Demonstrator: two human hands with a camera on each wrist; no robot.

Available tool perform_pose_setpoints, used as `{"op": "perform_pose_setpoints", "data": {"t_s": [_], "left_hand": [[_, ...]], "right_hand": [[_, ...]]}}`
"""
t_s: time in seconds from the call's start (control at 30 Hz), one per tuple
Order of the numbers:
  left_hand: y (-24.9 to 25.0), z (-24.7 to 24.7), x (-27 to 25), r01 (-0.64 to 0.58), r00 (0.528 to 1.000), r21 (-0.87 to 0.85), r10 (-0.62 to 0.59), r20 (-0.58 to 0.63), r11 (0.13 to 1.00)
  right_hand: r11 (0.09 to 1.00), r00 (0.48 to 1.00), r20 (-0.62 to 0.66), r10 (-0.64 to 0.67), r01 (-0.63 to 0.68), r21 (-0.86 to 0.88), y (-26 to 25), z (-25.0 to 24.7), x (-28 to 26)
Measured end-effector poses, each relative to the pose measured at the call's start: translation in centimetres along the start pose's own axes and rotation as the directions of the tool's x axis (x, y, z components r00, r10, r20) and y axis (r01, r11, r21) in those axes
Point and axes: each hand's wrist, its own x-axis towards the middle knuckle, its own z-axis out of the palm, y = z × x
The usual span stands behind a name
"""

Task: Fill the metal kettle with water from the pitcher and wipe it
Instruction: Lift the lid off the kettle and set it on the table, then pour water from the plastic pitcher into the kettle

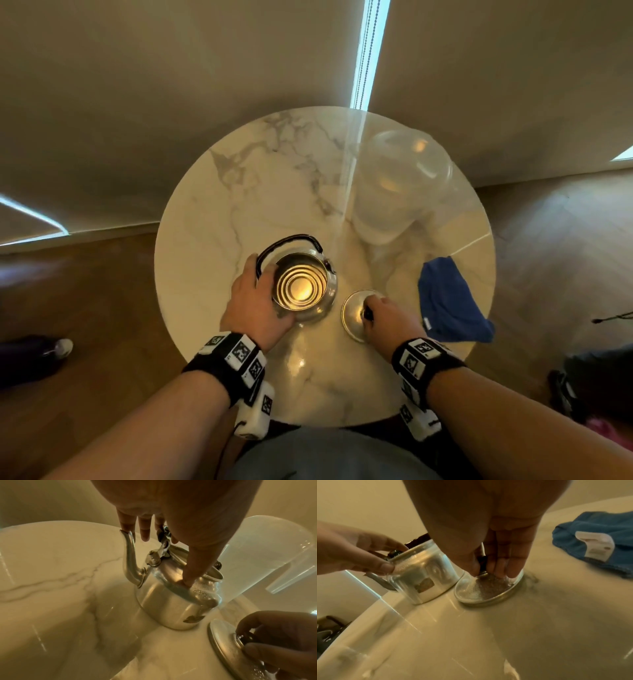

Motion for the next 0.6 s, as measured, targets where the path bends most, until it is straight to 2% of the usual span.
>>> {"op": "perform_pose_setpoints", "data": {"t_s": [0.17,0.23,0.3,0.37,0.43,0.5,0.57,0.6], "left_hand": [[0.8,0.2,-0.1,0.06,0.998,0.036,-0.061,0.012,0.998],[1.2,0.1,0.0,0.068,0.998,0.049,-0.068,0.008,0.996],[1.6,0.0,-0.1,0.069,0.998,0.075,-0.069,0.007,0.995],[2.2,-0.2,-0.2,0.053,0.999,0.107,-0.054,0.007,0.993],[3.1,-0.3,-0.4,0.007,1.0,0.123,-0.006,-0.012,0.992],[4.1,-0.5,-0.5,-0.024,0.999,0.089,0.028,-0.047,0.996],[5.0,-0.8,-0.6,-0.041,0.997,0.047,0.044,-0.07,0.998],[5.4,-0.9,-0.6,-0.05,0.995,0.03,0.052,-0.086,0.998]], "right_hand": [[0.999,0.996,0.073,-0.051,0.051,-0.009,0.4,-1.1,0.6],[0.997,0.995,0.082,-0.052,0.047,0.059,0.6,-2.8,0.3],[0.986,0.997,0.015,-0.078,0.075,0.149,0.8,-5.8,-0.5],[0.967,0.982,-0.153,-0.113,0.144,0.208,1.0,-10.1,-1.2],[0.937,0.925,-0.36,-0.121,0.226,0.268,1.1,-14.9,-2.0],[0.884,0.822,-0.56,-0.098,0.33,0.33,1.1,-19.5,-2.0],[0.861,0.733,-0.679,-0.038,0.369,0.351,1.3,-22.9,-0.4],[0.865,0.719,-0.695,-0.001,0.349,0.36,1.5,-24.1,0.9]]}}
